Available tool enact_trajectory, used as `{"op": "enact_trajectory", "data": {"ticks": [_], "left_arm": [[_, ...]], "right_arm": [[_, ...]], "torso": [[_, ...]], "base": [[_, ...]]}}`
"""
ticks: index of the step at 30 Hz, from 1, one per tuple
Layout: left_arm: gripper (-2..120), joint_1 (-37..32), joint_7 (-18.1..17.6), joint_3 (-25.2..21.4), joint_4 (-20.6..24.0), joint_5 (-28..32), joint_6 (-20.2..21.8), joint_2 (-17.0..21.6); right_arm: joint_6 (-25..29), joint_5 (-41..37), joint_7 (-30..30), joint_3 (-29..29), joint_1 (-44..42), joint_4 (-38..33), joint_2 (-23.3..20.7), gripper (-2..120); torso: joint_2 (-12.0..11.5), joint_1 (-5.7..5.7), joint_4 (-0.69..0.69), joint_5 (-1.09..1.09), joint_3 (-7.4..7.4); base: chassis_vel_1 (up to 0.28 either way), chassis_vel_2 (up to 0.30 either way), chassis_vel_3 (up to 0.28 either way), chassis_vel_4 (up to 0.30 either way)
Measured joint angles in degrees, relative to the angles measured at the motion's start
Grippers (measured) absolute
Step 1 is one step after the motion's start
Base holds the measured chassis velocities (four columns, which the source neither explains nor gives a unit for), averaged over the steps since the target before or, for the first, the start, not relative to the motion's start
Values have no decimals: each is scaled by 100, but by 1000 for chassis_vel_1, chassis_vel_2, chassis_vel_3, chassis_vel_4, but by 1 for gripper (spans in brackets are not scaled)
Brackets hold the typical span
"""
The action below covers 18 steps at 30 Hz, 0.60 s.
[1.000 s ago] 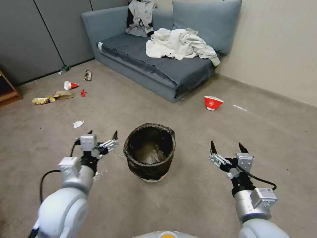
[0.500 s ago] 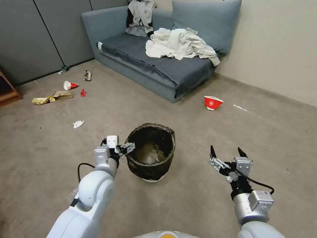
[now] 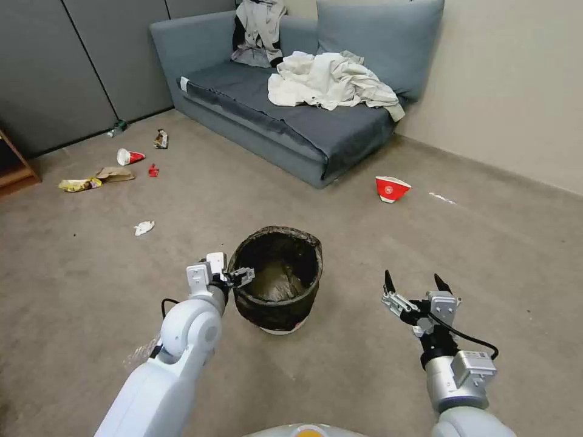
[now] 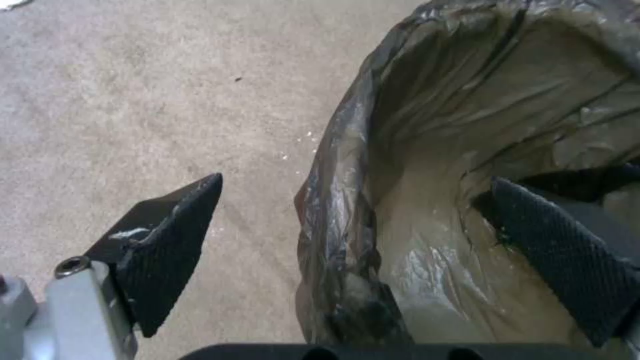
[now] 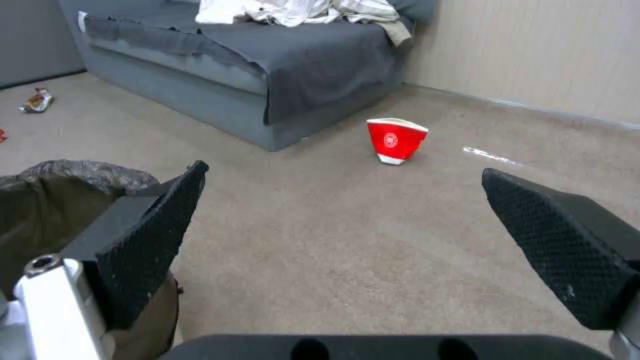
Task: Pick up the trash can from the floor.
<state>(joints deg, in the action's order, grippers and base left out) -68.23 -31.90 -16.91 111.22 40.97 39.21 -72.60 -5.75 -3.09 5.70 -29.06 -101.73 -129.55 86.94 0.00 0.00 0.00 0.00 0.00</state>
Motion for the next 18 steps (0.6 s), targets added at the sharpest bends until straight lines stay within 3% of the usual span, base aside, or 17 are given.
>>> {"op": "enact_trajectory", "data": {"ticks": [4,18], "left_arm": [[96,40,-35,38,-75,41,114,-3],[43,170,-185,158,-347,235,285,-106]], "right_arm": [[13,-11,-28,20,8,8,-11,100],[42,-70,-126,51,-4,-23,-12,100]], "torso": [[0,0,0,0,0],[0,0,-1,0,0]], "base": [[0,0,0,0],[0,0,0,0]]}}
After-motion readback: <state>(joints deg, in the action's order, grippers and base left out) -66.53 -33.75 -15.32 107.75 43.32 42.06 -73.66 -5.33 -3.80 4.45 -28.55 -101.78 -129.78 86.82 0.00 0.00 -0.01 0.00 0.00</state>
